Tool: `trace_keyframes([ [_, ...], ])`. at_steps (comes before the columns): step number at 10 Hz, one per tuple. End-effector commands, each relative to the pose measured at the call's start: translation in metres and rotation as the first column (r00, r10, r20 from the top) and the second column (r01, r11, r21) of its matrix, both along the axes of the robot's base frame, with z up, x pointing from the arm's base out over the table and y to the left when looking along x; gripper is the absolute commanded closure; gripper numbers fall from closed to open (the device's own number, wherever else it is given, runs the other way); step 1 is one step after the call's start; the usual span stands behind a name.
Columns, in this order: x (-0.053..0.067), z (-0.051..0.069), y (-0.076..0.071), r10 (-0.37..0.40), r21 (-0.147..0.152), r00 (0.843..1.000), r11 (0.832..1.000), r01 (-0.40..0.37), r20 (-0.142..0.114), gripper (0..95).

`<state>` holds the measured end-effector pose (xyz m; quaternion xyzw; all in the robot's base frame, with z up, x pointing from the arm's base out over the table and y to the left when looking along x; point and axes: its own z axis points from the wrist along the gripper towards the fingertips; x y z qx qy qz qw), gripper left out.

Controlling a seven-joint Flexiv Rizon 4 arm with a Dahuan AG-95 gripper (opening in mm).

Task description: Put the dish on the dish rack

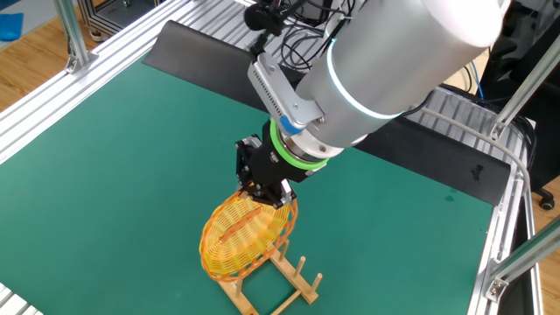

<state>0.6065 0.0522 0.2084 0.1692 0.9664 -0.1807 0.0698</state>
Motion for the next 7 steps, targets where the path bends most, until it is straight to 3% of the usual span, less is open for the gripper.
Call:
trace_keyframes([
  [1, 0.0011, -0.0004, -0.0007, 0.007, -0.015, 1.000, 1.000, -0.007, 0.003, 95.0],
  [3, 0.0017, -0.0029, 0.0002, 0.020, -0.052, 1.000, 0.998, -0.020, 0.013, 95.0],
  [7, 0.0019, -0.0041, 0.0011, 0.013, -0.053, 1.000, 0.999, -0.012, 0.019, 95.0],
])
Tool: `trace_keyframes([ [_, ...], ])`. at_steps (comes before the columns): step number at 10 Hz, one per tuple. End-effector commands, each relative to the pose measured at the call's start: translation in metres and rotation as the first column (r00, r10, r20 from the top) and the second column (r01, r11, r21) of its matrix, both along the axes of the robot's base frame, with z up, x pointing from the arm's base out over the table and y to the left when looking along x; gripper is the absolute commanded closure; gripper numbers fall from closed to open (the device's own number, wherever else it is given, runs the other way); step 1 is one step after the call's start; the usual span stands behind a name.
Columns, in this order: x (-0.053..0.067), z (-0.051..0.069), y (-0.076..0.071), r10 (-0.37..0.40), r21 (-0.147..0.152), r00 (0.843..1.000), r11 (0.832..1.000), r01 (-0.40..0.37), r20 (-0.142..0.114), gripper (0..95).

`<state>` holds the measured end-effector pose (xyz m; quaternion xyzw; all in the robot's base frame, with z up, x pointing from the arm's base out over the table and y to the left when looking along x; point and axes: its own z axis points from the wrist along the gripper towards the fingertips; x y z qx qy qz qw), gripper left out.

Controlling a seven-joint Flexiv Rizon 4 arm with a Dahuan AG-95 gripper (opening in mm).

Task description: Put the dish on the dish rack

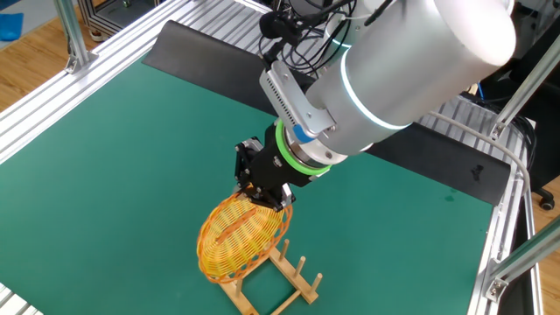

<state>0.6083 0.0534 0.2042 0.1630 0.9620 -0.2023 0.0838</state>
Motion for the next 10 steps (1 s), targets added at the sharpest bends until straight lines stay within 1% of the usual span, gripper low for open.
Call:
trace_keyframes([
  [1, -0.001, 0.000, 0.002, -0.006, -0.003, 1.000, 1.000, 0.006, 0.002, 95.0],
  [2, -0.001, -0.001, 0.004, -0.010, -0.005, 1.000, 1.000, 0.010, 0.005, 95.0],
  [4, -0.001, -0.005, 0.009, -0.015, -0.018, 1.000, 1.000, 0.015, 0.015, 95.0],
  [6, -0.002, -0.006, 0.011, -0.019, -0.029, 1.000, 0.999, 0.019, 0.018, 95.0],
  [10, -0.002, -0.005, 0.013, -0.023, -0.030, 1.000, 0.999, 0.023, 0.019, 95.0],
])
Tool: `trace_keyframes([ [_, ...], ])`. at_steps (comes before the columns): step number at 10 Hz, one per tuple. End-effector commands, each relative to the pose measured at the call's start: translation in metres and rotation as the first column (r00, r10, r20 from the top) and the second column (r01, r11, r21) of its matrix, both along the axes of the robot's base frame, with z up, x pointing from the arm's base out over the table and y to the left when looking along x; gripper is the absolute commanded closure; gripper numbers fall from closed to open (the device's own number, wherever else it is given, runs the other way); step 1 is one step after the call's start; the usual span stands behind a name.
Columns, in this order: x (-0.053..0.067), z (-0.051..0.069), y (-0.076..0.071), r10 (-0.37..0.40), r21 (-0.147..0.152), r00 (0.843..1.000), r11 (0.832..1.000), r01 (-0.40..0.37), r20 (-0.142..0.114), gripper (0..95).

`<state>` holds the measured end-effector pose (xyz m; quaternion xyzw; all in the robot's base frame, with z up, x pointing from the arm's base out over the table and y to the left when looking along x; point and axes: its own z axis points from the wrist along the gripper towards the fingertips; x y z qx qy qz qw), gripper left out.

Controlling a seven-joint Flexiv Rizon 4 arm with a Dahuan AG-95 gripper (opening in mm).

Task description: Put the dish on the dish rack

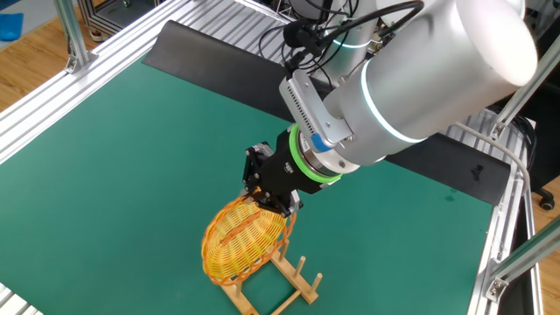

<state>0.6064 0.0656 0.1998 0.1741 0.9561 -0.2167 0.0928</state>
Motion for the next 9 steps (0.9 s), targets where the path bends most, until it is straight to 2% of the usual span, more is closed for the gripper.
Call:
trace_keyframes([
  [1, -0.001, 0.000, 0.002, -0.006, 0.001, 1.000, 1.000, 0.006, 0.001, 76.0],
  [2, -0.001, 0.000, 0.004, -0.009, 0.002, 1.000, 1.000, 0.009, 0.001, 76.0],
  [3, -0.002, 0.001, 0.005, -0.014, 0.004, 1.000, 1.000, 0.014, 0.002, 57.0],
  [9, -0.005, 0.003, 0.013, -0.024, 0.004, 1.000, 1.000, 0.024, 0.004, 57.0],
])
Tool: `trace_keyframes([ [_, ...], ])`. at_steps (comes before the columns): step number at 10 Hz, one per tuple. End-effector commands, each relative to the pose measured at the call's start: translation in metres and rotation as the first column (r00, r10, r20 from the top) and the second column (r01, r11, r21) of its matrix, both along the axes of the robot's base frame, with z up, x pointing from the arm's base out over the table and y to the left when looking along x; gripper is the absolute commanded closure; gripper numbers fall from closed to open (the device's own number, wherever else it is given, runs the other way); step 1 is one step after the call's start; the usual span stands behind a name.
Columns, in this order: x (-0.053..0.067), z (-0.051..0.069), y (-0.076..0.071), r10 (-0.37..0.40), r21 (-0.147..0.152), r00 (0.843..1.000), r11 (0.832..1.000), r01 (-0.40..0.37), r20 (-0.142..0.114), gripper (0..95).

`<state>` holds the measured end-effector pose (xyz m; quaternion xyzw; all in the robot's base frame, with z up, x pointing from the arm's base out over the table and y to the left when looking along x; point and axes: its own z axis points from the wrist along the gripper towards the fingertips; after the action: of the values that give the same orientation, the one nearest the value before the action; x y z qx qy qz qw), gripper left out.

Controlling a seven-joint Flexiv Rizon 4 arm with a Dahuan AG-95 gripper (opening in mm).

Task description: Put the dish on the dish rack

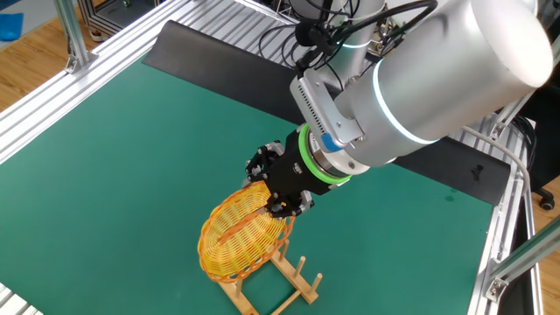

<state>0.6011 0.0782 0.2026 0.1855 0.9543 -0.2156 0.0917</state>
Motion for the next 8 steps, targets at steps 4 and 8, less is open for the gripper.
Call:
trace_keyframes([
  [4, -0.0008, 0.0003, 0.0019, 0.006, 0.011, 1.000, 1.000, -0.006, -0.002, 95.0],
  [8, -0.0042, 0.0047, 0.0085, -0.011, 0.020, 1.000, 1.000, 0.011, 0.004, 95.0],
])
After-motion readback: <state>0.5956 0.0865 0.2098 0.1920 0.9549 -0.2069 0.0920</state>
